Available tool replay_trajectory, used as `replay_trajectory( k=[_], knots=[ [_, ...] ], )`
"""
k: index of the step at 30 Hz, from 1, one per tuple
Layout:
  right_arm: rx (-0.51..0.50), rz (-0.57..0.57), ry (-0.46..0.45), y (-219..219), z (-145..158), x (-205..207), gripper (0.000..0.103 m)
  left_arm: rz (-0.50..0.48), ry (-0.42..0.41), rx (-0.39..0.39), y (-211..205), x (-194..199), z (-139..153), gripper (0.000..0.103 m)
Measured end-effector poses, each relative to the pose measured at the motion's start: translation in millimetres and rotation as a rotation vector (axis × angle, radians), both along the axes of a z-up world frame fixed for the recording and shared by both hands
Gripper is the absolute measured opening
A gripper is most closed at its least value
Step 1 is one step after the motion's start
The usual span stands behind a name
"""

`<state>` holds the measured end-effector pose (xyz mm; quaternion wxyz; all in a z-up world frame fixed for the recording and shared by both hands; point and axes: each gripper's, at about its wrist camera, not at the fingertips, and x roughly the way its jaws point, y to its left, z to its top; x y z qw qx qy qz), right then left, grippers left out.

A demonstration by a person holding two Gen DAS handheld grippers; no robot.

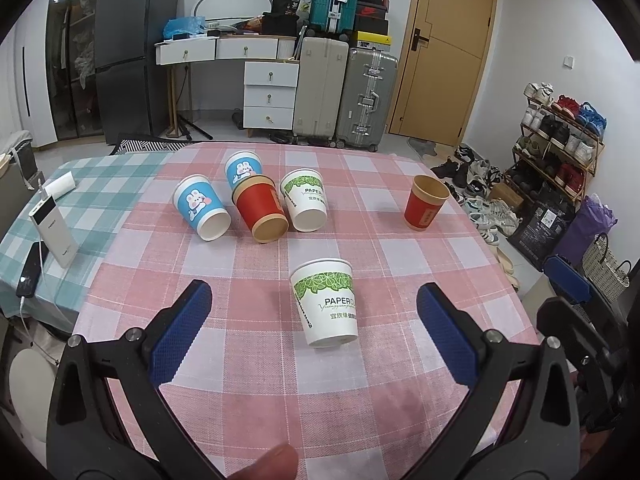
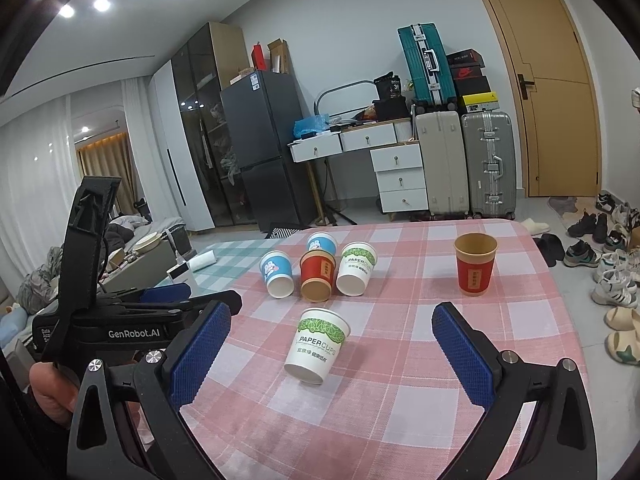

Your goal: Flip cup upright

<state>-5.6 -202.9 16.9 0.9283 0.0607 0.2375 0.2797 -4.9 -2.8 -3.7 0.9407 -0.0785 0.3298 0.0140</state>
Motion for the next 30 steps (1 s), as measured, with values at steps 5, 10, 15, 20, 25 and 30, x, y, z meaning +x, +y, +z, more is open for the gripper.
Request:
replay_trajectory(
  k=[5, 10, 15, 20, 25, 30],
  knots=[
    [0.000, -0.003, 0.001, 0.0, 0.1, -0.4, 0.103, 0.009, 0.007, -0.005, 2.2, 1.0, -0.5, 0.102],
    [0.001, -0.004, 0.007, -1.2, 0.7, 0.6, 0.103, 0.008, 0.008, -0.005, 3.6, 1.6, -0.6, 0.102],
    [0.002, -0.005, 0.009, -2.4, 1.3, 1.2, 0.103, 0.012, 0.011, -0.007, 3.8, 1.7, 0.5, 0.102],
    [0.003, -0.005, 0.005, -3.2, 1.7, 1.5, 0.103, 0.011, 0.010, -0.005, 3.1, 1.8, -0.2, 0.102],
    [0.005, -0.005, 0.005, -4.1, 1.3, 2.0, 0.103, 0.010, 0.012, -0.005, 3.4, 1.9, -1.0, 0.102],
    [0.006, -0.007, 0.004, -4.7, 1.8, 2.2, 0.103, 0.009, 0.018, -0.003, 4.7, 2.6, -3.8, 0.102]
  ],
)
